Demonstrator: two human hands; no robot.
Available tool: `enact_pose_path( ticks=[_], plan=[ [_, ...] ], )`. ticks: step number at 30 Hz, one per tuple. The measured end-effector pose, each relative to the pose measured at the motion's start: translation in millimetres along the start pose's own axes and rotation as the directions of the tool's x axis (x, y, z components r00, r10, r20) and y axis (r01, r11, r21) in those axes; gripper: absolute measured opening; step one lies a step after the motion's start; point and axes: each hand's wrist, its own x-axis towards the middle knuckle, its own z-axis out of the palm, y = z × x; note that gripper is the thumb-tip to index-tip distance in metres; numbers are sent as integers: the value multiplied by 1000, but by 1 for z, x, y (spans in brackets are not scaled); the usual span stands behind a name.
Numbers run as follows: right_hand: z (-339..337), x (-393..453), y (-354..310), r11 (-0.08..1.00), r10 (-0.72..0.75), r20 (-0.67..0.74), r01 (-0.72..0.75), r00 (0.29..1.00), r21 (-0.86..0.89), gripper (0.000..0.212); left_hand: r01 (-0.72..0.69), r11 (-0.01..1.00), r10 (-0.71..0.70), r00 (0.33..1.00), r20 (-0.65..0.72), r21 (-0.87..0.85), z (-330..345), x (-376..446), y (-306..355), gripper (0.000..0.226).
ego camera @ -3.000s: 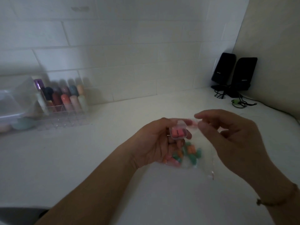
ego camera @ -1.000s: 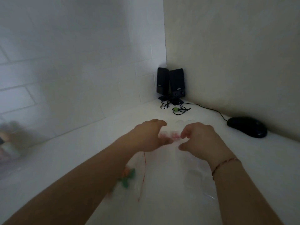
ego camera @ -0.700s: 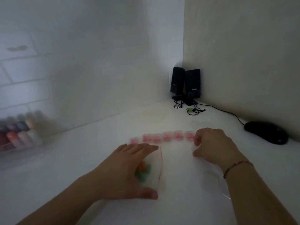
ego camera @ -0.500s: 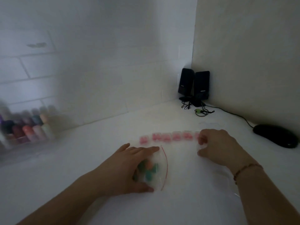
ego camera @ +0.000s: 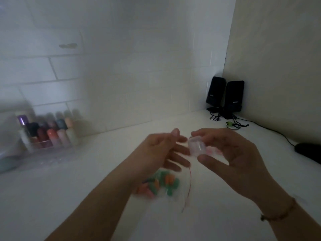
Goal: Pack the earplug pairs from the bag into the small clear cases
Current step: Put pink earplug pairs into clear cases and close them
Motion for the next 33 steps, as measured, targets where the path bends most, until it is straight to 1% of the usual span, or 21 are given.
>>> enact_pose_path(
  ticks=[1,3,5,8,10,13,15,17,19,22,25,26,28,30,33],
  plan=[
    [4,-2,0,998,-9,11,8,1000,69,28,37,994,-31,998,64,-106,8,1,-4,54],
    [10,-4,1,993,-7,26,4,1000,118,26,90,955,-45,986,162,-281,17,-1,-14,48],
    [11,-4,1,997,16,38,-19,999,81,24,109,909,-33,981,191,-402,17,-2,-22,42],
    [11,-5,0,1000,16,54,-15,998,-21,20,119,837,1,976,219,-535,12,-1,-27,41],
    [12,-4,-1,995,-7,12,8,1000,-103,16,116,800,15,977,213,-589,11,0,-27,42],
    [16,-3,-2,981,-21,-68,7,997,-192,10,77,786,72,974,214,-613,11,1,-28,41],
    [18,-3,-1,973,-33,-89,12,995,-231,6,62,782,81,976,201,-620,13,2,-28,39],
    [18,-4,-1,974,-28,-94,6,995,-225,4,49,797,70,982,173,-602,14,3,-29,35],
    [17,-4,-1,974,-9,-100,-14,995,-227,10,38,808,62,987,150,-588,17,4,-31,33],
    [16,-2,-3,948,-39,-100,5,994,-318,16,8,826,69,991,114,-563,21,4,-32,34],
    [18,-2,-3,912,-92,-88,49,992,-407,7,-64,847,111,992,57,-528,26,4,-34,36],
    [20,-2,-3,910,-95,-94,48,991,-411,6,-86,853,126,991,42,-515,27,3,-34,36],
    [23,-2,-4,918,-91,-122,36,988,-396,11,-115,862,147,989,25,-493,27,3,-36,35],
    [24,-1,-5,926,-80,-143,20,986,-377,16,-119,862,151,988,25,-493,27,4,-37,34],
    [25,-1,-4,915,-114,-139,49,984,-401,13,-105,843,147,988,37,-527,27,6,-38,32]
  ],
)
